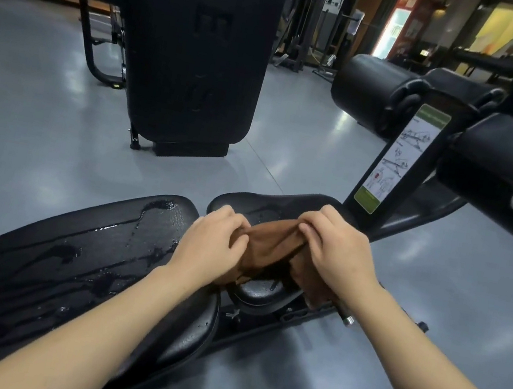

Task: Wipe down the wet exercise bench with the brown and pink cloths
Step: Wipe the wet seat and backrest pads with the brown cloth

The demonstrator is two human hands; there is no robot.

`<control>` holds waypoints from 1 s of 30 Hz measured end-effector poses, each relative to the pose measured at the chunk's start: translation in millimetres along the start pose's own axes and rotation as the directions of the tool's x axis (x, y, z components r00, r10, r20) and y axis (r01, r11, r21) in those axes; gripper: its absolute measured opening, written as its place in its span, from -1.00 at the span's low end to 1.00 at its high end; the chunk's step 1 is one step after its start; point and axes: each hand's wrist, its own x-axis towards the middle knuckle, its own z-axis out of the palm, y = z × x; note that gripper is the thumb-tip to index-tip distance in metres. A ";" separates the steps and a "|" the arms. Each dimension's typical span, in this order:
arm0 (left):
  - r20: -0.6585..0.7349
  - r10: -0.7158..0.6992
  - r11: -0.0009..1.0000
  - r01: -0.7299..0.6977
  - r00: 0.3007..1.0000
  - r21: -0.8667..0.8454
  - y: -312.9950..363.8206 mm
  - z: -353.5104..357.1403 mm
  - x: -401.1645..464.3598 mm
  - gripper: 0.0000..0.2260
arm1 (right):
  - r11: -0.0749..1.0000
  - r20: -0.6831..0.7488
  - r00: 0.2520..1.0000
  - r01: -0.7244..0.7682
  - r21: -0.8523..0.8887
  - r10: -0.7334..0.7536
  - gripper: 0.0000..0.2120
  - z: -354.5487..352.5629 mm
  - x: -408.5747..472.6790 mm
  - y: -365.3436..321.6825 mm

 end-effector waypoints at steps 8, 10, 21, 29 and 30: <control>-0.031 -0.089 0.985 0.083 0.996 -0.151 19.9 -14.1 18.6 -0.87 | 0.996 0.051 0.996 -0.079 0.051 0.077 -0.85 -24.6 24.0 5.9; 0.072 -0.123 0.980 0.132 0.990 -0.146 12.3 -4.6 22.3 -0.81 | 0.996 0.134 0.987 -0.087 -0.010 0.087 -0.84 -2.5 23.1 17.7; 0.191 -0.047 0.996 0.033 0.980 0.079 -23.6 25.0 -12.6 -0.72 | 0.931 0.406 0.859 0.361 -0.050 -0.311 -0.50 49.8 -27.4 33.3; 0.150 -0.024 0.989 0.002 0.988 0.147 -38.0 12.9 -46.8 -0.69 | 0.949 0.533 0.819 0.304 -0.087 -0.213 -0.31 73.6 -37.1 24.5; 0.129 -0.020 0.990 0.002 0.991 0.139 -39.6 10.5 -52.5 -0.70 | 0.953 0.527 0.827 0.288 -0.099 -0.195 -0.31 76.1 -35.2 21.1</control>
